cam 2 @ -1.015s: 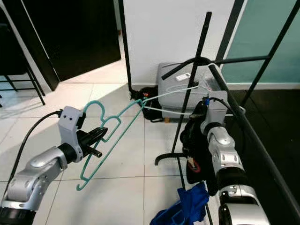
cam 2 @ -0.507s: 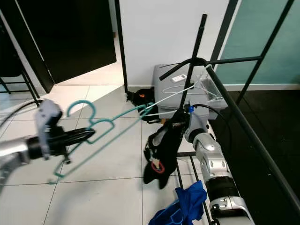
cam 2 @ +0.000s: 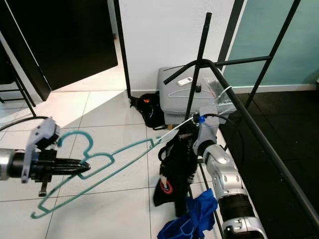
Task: Hang hanger
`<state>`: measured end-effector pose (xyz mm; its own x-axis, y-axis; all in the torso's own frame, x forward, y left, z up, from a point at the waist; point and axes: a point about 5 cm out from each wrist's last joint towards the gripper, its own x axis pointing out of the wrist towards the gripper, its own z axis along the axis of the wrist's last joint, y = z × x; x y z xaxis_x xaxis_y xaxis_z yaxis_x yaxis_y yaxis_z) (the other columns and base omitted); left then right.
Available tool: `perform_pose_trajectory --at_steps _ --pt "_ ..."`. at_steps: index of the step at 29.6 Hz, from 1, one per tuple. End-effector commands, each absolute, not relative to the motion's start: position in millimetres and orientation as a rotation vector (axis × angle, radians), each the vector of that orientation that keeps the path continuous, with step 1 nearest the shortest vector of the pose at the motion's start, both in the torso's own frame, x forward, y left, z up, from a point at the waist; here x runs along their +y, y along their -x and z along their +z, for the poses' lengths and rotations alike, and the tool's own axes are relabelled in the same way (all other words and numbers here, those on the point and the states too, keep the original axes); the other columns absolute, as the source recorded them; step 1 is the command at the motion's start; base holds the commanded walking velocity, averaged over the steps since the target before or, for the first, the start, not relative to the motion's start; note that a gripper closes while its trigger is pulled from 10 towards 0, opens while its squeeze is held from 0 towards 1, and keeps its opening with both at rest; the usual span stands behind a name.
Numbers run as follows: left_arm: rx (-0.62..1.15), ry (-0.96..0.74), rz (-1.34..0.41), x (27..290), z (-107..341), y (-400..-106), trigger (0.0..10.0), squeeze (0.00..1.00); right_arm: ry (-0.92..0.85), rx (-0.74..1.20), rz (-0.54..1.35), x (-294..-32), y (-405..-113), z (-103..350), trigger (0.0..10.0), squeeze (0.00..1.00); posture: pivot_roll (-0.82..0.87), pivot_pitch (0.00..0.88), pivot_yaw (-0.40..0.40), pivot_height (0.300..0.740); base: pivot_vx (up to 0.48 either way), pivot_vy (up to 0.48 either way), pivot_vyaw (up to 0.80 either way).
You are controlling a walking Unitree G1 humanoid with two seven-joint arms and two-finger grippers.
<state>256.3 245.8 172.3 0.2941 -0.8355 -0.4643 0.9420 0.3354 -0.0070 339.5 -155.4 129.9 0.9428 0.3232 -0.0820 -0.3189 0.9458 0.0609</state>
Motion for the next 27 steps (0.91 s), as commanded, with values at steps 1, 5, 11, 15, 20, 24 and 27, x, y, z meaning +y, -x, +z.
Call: perform_pose_trajectory --at_steps 1,5,11,15,20,24,27 --pt "0.49 -0.332 -1.25 242.2 166.0 -251.6 10.0 0.0 -0.059 0.06 0.349 -152.9 -338.9 137.8 10.0 0.0 -0.03 0.048 -0.041 0.74 0.0 0.0 0.0" --pt "0.529 -0.305 -1.291 233.0 155.6 -246.0 10.0 0.0 -0.062 0.054 0.361 -151.5 -338.0 139.2 10.0 0.0 -0.03 0.055 -0.041 0.74 0.0 0.0 0.0" --pt "0.484 -0.269 -1.316 213.5 148.5 -247.9 10.0 0.0 -0.066 -0.027 0.609 -129.6 -325.6 153.9 10.0 0.0 -0.03 0.059 -0.04 0.74 0.0 0.0 0.0" --pt "0.458 -0.264 -1.319 209.0 150.0 -249.5 10.0 0.0 -0.092 -0.052 0.718 -118.3 -319.6 162.3 10.0 0.0 -0.04 0.062 -0.034 0.74 0.0 0.0 0.0" --pt "0.331 -0.3 -1.198 201.3 159.5 -264.7 10.0 0.0 -0.02 -0.062 0.761 -104.2 -322.1 177.4 10.0 0.0 -0.04 0.059 -0.043 0.74 0.0 0.0 0.0" --pt "0.269 -0.327 -1.022 215.0 166.1 -273.2 10.0 0.0 0.134 0.043 0.671 -124.7 -327.5 159.6 10.0 0.0 -0.03 0.06 -0.046 0.74 0.0 0.0 0.0" --pt "0.25 -0.306 -0.809 236.0 164.6 -277.6 10.0 0.0 0.114 0.067 0.703 -133.2 -321.9 159.2 10.0 0.0 -0.04 0.065 -0.043 0.74 0.0 0.0 0.0"
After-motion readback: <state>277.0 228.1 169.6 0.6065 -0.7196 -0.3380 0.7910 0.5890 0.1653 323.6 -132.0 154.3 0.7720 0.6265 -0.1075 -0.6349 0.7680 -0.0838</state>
